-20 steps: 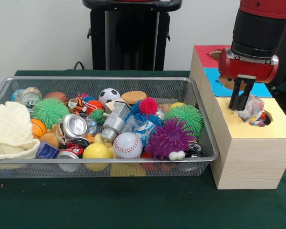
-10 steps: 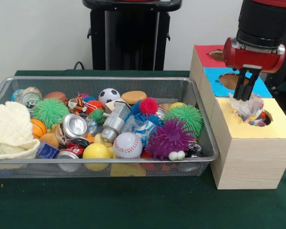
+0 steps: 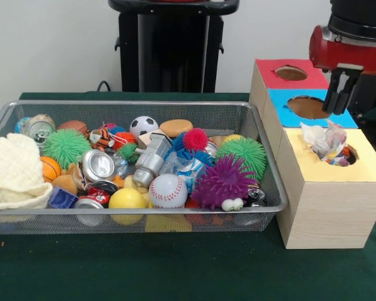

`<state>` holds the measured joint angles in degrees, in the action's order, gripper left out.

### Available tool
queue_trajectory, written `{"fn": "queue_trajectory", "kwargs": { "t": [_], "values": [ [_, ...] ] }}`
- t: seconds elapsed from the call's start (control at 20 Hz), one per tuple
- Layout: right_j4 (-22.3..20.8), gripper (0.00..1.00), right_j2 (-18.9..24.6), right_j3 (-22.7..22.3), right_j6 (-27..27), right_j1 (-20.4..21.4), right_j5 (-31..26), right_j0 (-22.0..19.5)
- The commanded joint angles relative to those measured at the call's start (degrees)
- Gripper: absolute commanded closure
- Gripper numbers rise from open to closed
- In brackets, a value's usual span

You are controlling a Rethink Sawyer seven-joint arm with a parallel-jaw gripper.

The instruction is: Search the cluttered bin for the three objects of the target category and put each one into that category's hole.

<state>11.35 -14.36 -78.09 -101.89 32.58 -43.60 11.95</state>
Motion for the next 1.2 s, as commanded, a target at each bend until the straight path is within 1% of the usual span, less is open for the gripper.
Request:
{"fn": "queue_trajectory", "kwargs": {
  "t": [0.05, 0.25, 0.4, 0.8, 0.95, 1.2],
  "values": [
    [-0.09, 1.0, 2.72, -2.86, -10.24, -1.34, -0.3, -0.98],
    [-0.62, 1.0, 2.28, -4.62, -10.73, -1.56, 1.14, -0.38],
    [-0.66, 1.0, 2.6, -6.55, -11.03, -1.9, 3.92, -0.31],
    [-0.64, 1.0, 2.55, -7.97, -11.71, -2.87, 6.36, 0.07],
    [-0.66, 1.0, 2.52, -8.49, -11.67, -2.89, 6.61, 0.31],
    [-0.48, 1.0, 2.22, -8.86, -11.62, -2.31, 4.86, 0.55]
  ]
}}
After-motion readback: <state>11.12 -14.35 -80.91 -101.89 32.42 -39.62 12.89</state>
